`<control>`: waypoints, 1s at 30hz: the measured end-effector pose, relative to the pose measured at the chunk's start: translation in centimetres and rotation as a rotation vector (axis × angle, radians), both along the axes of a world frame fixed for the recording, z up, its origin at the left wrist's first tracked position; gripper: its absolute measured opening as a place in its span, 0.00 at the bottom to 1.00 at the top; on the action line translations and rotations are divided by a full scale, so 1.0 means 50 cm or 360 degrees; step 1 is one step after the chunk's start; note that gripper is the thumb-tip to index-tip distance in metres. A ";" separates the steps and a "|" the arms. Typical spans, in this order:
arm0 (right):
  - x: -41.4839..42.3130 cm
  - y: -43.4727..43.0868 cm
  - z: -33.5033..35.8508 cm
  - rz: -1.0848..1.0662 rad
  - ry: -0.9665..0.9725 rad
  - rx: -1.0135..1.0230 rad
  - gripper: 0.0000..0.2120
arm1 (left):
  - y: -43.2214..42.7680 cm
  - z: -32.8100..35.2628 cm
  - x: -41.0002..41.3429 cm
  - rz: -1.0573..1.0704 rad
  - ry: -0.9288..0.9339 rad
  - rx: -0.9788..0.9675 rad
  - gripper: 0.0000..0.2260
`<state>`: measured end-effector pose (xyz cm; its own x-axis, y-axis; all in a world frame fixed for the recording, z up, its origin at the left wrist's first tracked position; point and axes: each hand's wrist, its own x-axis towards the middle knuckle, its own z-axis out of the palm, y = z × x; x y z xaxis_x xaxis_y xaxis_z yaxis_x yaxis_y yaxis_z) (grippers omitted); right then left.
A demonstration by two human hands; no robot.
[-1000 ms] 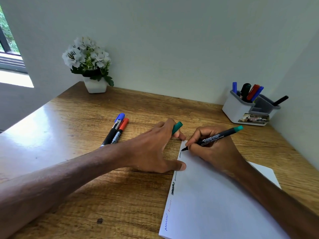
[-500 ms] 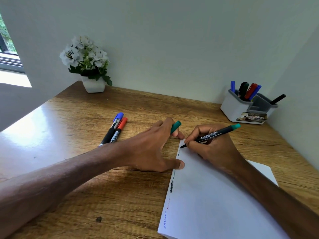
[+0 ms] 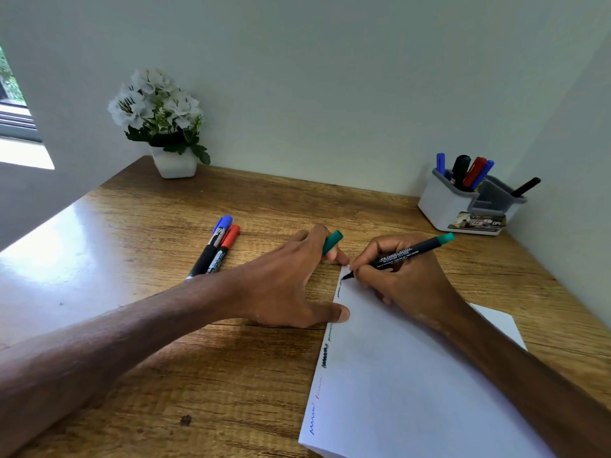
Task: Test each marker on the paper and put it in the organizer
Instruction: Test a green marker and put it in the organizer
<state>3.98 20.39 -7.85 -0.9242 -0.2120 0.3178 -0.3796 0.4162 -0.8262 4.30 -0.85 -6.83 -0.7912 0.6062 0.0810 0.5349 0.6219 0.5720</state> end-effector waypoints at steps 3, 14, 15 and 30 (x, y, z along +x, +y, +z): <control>0.000 0.000 0.000 -0.0028 0.0008 0.0020 0.06 | 0.001 0.001 -0.001 0.0007 0.0006 -0.0008 0.26; -0.008 0.008 -0.008 -0.0078 -0.0052 0.0003 0.07 | 0.002 -0.001 -0.005 0.0017 0.0012 -0.0092 0.27; -0.008 0.008 -0.008 -0.0084 -0.0062 0.0002 0.06 | 0.002 -0.001 -0.006 0.0022 0.0016 -0.0098 0.27; -0.014 0.023 0.022 0.0044 -0.0138 -0.0774 0.09 | -0.024 -0.008 -0.035 0.0274 0.0460 0.0629 0.18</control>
<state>3.26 21.54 -6.73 -0.9477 -0.0831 0.3083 -0.3064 -0.0348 -0.9513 2.56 -2.05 -7.21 -0.7883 0.3480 0.5074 0.6147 0.4812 0.6249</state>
